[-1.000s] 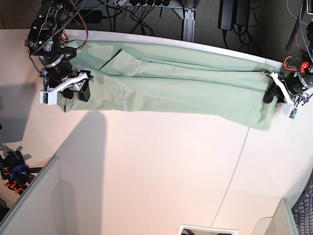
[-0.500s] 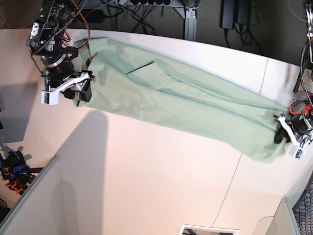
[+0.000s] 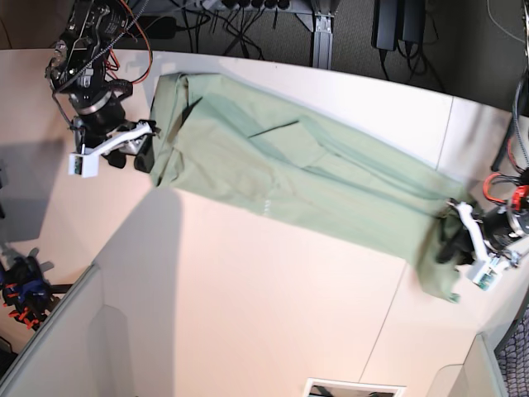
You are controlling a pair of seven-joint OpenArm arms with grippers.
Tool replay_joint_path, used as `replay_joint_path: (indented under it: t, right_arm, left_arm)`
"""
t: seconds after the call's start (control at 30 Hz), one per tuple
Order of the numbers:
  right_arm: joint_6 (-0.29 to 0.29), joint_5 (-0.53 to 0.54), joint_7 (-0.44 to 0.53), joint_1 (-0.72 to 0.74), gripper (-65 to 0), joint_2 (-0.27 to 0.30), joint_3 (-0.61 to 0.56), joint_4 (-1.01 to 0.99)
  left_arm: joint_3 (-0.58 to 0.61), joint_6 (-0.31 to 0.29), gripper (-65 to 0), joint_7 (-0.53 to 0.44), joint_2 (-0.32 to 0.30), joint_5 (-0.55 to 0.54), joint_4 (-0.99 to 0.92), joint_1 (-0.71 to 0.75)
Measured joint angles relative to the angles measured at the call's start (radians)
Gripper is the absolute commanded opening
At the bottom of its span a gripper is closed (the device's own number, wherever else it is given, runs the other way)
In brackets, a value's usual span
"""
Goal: Fold the T-shirt properly
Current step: 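Fold the strip end held by the left gripper toward the right gripper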
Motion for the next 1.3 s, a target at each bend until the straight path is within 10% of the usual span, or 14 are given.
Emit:
replay_joint_path:
  t: [0.33, 0.47, 0.53, 1.0, 1.3]
  right_arm:
    - [0.0, 0.0, 0.0, 0.0, -31.4, 0.0, 0.0, 0.0]
    - [0.0, 0.0, 0.0, 0.0, -31.4, 0.0, 0.0, 0.0]
    - [0.0, -0.001, 0.0, 0.0, -31.3, 0.0, 0.0, 0.0]
    - [-0.048, 0.029, -0.056, -0.09, -20.8, -0.001, 0.109, -0.019]
    - [-0.04, 0.106, -0.054, -0.116, -20.9, -0.111, 0.104, -0.069]
  left_arm:
    - [0.331, -0.004, -62.6, -0.11, 0.174, 0.286, 0.019, 0.059]
    - [0.344, -0.003, -27.3, -0.121, 0.197, 0.26, -0.031, 0.059]
    - [0.344, -0.004, -21.6, -0.122, 0.202, 0.234, -0.033, 0.059]
    - [0.347, -0.069, -21.7, -0.012, 0.206, -0.047, 0.136, 0.053]
    - [0.346, -0.069, -21.7, 0.003, 0.206, -0.049, 0.138, 0.056]
